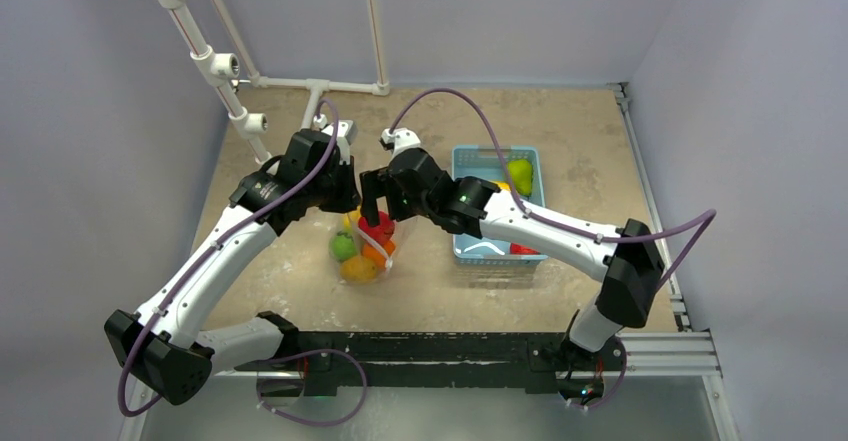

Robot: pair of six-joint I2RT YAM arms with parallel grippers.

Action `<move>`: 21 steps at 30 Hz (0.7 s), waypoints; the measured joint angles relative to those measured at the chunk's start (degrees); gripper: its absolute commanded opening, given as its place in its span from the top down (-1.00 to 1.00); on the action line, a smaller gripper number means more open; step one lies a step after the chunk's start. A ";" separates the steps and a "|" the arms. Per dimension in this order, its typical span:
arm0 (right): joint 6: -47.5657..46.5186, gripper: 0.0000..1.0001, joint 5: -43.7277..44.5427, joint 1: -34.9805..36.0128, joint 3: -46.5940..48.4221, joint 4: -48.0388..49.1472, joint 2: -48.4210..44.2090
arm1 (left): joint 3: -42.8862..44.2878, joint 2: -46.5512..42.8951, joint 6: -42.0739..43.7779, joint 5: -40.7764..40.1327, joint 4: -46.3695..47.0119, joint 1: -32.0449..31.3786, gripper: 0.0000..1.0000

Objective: Place the food in the zip-top bag and seal the zipper
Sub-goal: Place the fake fruit in the zipper food storage bag.

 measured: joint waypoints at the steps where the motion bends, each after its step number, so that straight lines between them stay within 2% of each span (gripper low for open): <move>1: 0.02 -0.93 0.15 0.00 0.00 -0.02 -0.07 | 0.00 0.00 0.00 0.00 -0.02 0.00 1.00; 8: 1.16 -0.94 0.94 0.00 0.00 -1.20 -2.36 | 0.00 0.00 0.00 0.00 0.00 0.00 1.00; 21: 6.51 -0.93 9.60 -1.20 0.02 -7.48 -11.54 | 0.00 0.02 0.00 0.15 0.09 0.00 1.00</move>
